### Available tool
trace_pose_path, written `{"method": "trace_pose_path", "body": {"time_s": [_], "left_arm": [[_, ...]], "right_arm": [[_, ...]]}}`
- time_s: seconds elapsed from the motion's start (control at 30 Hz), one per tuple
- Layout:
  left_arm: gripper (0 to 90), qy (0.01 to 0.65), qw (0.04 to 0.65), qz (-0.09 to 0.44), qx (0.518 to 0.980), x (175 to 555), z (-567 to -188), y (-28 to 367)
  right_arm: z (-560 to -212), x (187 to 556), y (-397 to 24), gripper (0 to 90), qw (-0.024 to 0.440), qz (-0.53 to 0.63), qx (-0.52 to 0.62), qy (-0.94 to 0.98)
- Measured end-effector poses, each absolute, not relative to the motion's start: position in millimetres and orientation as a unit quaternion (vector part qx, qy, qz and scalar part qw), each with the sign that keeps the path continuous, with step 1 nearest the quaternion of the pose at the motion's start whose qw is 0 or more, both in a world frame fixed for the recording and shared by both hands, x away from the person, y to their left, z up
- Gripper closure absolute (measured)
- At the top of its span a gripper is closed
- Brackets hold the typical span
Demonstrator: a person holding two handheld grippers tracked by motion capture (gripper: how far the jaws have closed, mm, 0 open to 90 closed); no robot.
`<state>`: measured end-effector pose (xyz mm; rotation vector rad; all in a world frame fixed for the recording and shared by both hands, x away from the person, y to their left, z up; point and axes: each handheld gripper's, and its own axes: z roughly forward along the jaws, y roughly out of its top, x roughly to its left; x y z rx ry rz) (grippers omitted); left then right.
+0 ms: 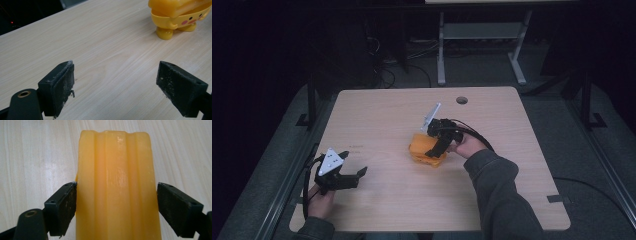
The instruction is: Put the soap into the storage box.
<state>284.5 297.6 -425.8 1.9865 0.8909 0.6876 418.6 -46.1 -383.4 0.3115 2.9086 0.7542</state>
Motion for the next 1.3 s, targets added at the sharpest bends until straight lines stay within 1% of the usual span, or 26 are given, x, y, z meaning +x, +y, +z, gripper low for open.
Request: {"method": "trace_pose_path", "body": {"time_s": [0.37,1.07,1.3], "left_arm": [[14.1,0.355,0.416,0.274,0.791,284.7,-426.1,297.0],[14.1,0.352,0.414,0.273,0.794,284.9,-427.0,295.0],[14.1,0.352,0.414,0.273,0.794,284.8,-426.9,295.0]], "right_arm": [[-370.8,410.9,-66.1,18.6,0.073,0.261,0.114,0.956],[-368.5,398.5,-89.8,19.3,0.078,0.264,0.128,0.953],[-375.5,394.3,-100.2,19.8,0.079,0.264,0.137,0.951]]}}
